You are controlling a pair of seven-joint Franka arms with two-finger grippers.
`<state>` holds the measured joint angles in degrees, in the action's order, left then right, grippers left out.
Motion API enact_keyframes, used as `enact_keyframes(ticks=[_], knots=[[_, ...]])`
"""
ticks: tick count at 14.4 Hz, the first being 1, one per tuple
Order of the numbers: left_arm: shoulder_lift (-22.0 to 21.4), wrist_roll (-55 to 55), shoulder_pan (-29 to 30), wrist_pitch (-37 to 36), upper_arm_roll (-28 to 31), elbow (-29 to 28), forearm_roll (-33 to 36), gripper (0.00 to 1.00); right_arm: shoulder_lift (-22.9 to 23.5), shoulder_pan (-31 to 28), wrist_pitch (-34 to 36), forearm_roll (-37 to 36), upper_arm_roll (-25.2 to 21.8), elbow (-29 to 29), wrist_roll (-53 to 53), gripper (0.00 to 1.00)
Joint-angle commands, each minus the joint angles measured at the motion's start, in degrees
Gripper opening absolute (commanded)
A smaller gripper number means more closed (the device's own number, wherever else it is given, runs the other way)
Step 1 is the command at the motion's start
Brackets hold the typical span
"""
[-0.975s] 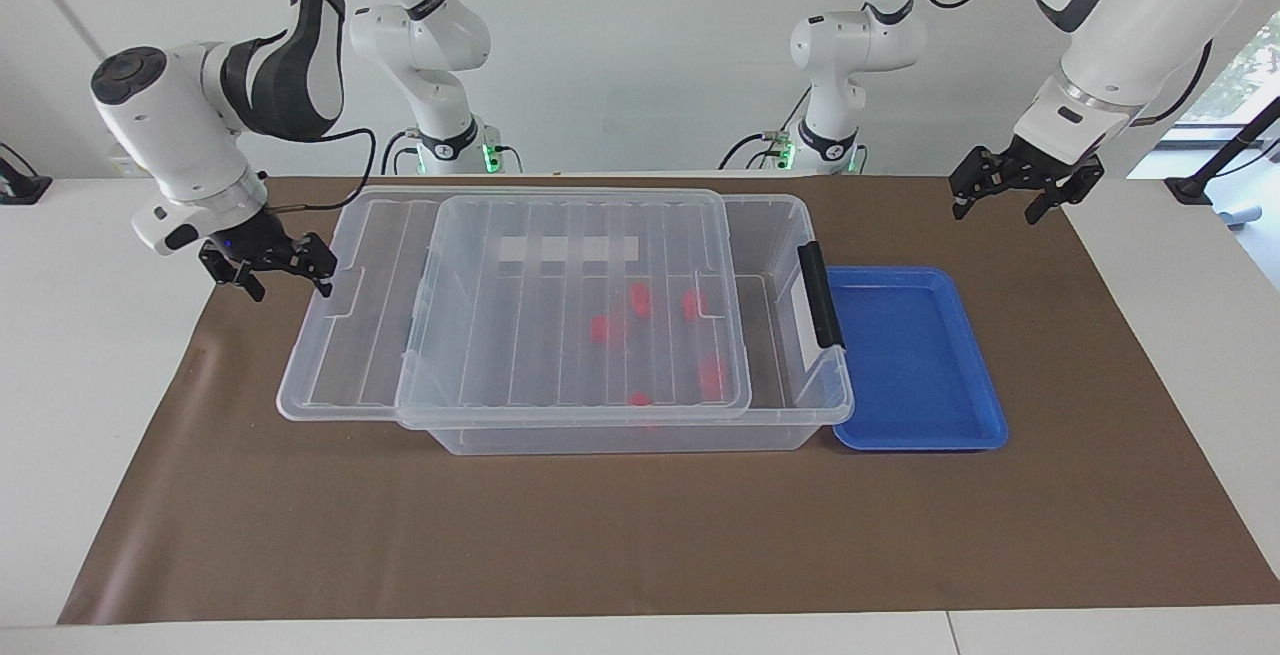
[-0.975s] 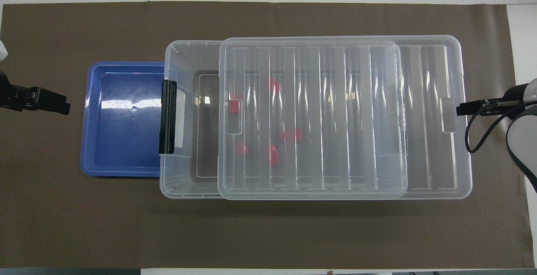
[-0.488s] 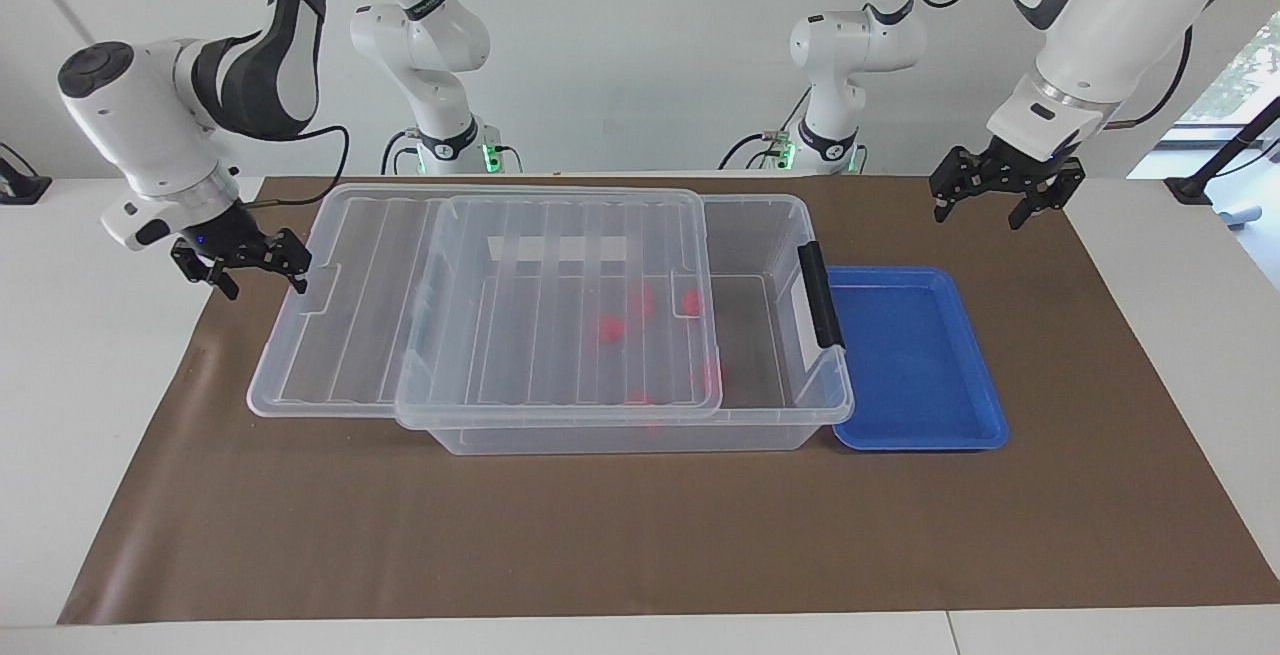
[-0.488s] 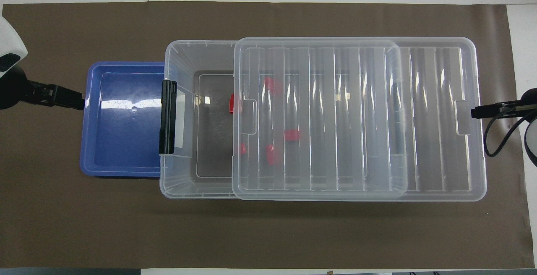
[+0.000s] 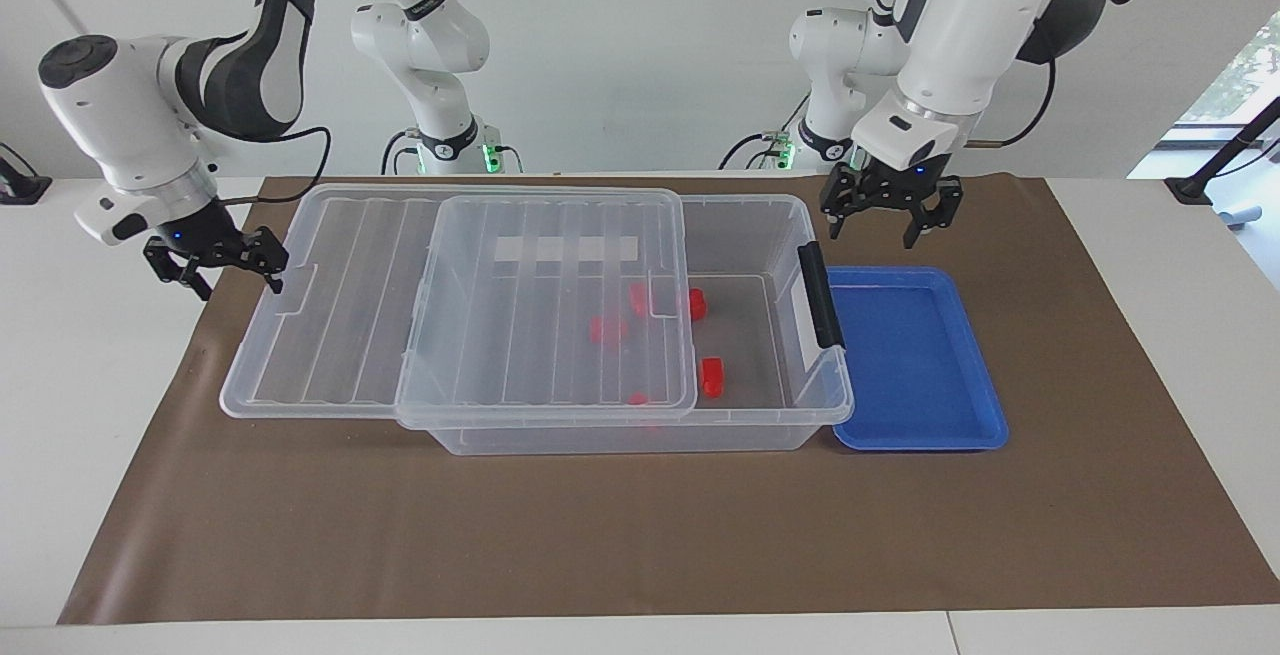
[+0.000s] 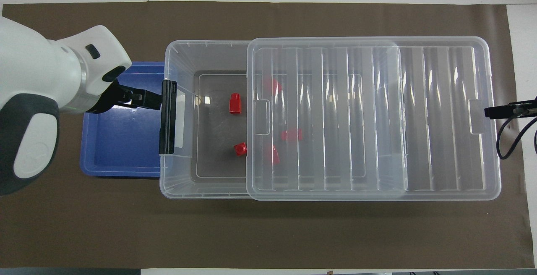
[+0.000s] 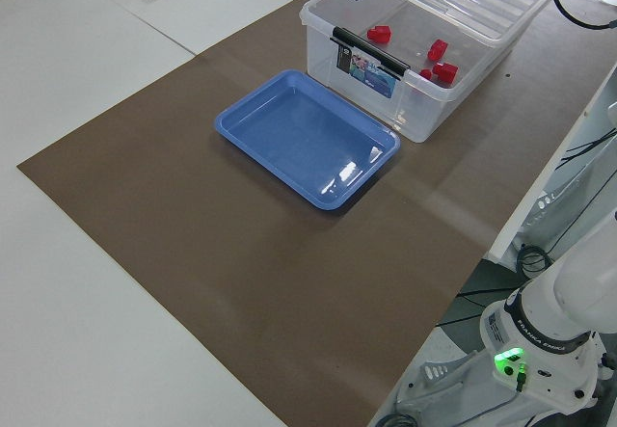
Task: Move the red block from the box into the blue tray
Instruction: 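Reach the left gripper into the box toward a red block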
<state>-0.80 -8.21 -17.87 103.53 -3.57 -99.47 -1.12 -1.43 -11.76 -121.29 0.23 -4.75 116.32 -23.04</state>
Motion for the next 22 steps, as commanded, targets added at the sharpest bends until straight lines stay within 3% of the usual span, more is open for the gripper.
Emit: enact_keyframes(ticks=[1, 7, 13, 15, 20, 22], knots=[[1.05, -5.83, -4.44, 6.14, 0.85, -4.15, -0.37, 1.0, 0.02, -1.07, -1.49, -1.2, 0.0, 0.31, -1.57, 1.0], [10.89, -14.37, -10.6, 17.39, 0.85, -4.33, 0.42, 1.0, 0.46, -2.21, -3.34, -2.34, -0.26, 0.58, -3.59, 1.0], [17.75, -16.93, -10.96, 26.01, 0.85, -5.21, 0.68, 0.99, 0.72, -3.01, -4.13, -3.4, -0.7, 0.49, -5.17, 1.0], [21.35, -17.19, -11.74, 27.95, 0.85, -5.21, 4.26, 0.99, 0.82, -2.92, -4.13, -3.4, -0.79, 0.49, -5.17, 1.0], [23.73, -19.3, -12.1, 34.71, 0.76, -7.66, 5.25, 1.0, 0.99, -2.66, -3.43, -3.48, -1.32, 0.05, -5.26, 1.0], [23.83, -20.79, -12.54, 36.3, 0.76, -8.55, 5.25, 1.0, 1.6, -1.95, -0.11, -3.48, -1.23, -2.92, -5.26, 1.0]])
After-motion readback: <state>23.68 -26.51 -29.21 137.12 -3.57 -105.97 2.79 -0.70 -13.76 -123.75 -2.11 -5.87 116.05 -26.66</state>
